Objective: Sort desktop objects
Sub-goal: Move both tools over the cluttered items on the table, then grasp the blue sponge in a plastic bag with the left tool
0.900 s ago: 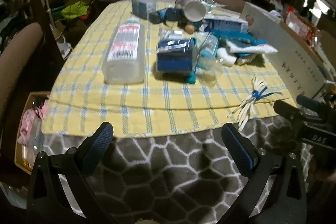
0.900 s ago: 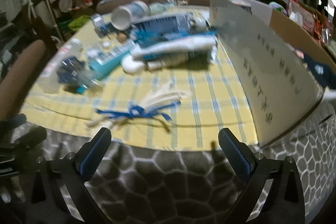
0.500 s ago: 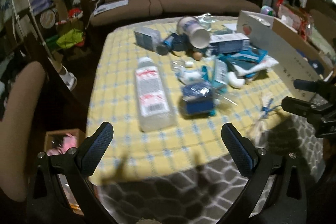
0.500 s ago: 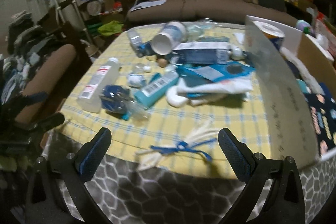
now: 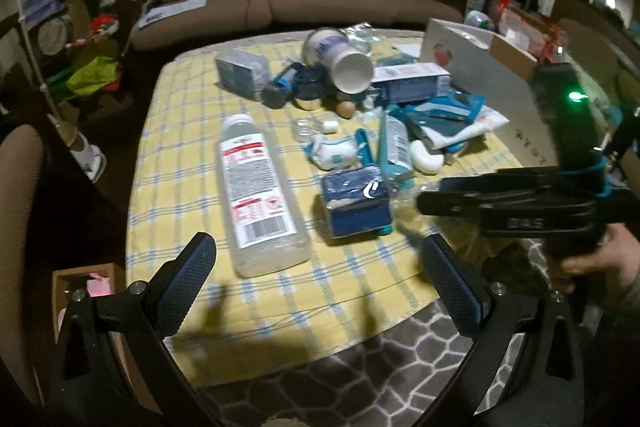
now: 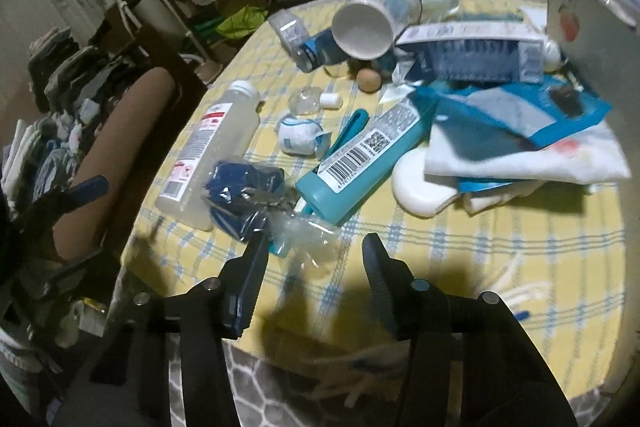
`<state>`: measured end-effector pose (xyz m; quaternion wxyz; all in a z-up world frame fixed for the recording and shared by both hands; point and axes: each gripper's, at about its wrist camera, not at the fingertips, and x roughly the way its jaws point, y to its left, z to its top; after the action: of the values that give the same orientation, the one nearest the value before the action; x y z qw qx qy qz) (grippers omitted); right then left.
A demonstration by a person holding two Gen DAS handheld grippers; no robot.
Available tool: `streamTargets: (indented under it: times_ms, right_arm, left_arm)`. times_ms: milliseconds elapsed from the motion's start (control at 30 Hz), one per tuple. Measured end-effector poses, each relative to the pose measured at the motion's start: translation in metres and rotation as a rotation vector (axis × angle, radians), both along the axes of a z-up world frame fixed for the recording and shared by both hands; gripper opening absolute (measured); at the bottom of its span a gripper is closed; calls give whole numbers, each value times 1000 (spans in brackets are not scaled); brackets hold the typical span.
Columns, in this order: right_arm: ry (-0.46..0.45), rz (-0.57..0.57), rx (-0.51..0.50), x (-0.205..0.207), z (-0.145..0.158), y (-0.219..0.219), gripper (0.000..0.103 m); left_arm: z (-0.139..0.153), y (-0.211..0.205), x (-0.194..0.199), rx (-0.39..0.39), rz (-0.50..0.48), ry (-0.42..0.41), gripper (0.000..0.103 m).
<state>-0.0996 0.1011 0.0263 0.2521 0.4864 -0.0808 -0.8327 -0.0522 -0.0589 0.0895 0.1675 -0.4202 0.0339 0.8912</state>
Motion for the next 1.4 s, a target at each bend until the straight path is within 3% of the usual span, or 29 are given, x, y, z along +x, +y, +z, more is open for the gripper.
streamTargets:
  times_ms: [133, 233, 333, 667, 733, 867, 900, 967, 1067, 1200, 1300, 1333, 1400]
  right_arm:
    - [-49, 11, -51, -11, -12, -2, 52]
    - [-66, 17, -86, -13, -16, -2, 33]
    - [-77, 5, -137, -13, -16, 3, 22]
    - [5, 39, -204, -5, 23, 2, 8]
    - [19, 47, -224, -4, 31, 2, 7]
    - [40, 70, -254, -1, 45, 0, 7]
    - [37, 72, -256, -1, 47, 0, 7]
    - [33, 63, -268, -2, 51, 3, 7]
    - [31, 32, -263, -3, 55, 12, 10]
    - [30, -7, -229, -2, 58, 27, 10]
    - [15, -44, -152, -1, 58, 41, 12]
    - [16, -59, -110, 0, 60, 47, 16]
    - [35, -93, -27, 4, 63, 57, 37]
  left_arm:
    - [-6, 10, -5, -2, -30, -21, 103]
    - [-8, 18, -6, -5, -52, -23, 103]
    - [-12, 25, -9, -37, -71, -10, 103]
    - [-16, 55, -36, -162, -161, 85, 103]
    - [-21, 58, -39, -188, -169, 86, 102]
    - [-30, 60, -48, -195, -161, 64, 92]
    - [-32, 60, -50, -202, -160, 62, 76]
    - [-37, 58, -57, -206, -145, 37, 59]
    - [-43, 54, -61, -191, -123, 20, 57]
    - [-48, 57, -63, -232, -107, 27, 57]
    - [-50, 59, -64, -232, -102, 43, 55]
    - [-50, 57, -65, -211, -99, 41, 54]
    - [-47, 49, -70, -138, -85, 16, 52]
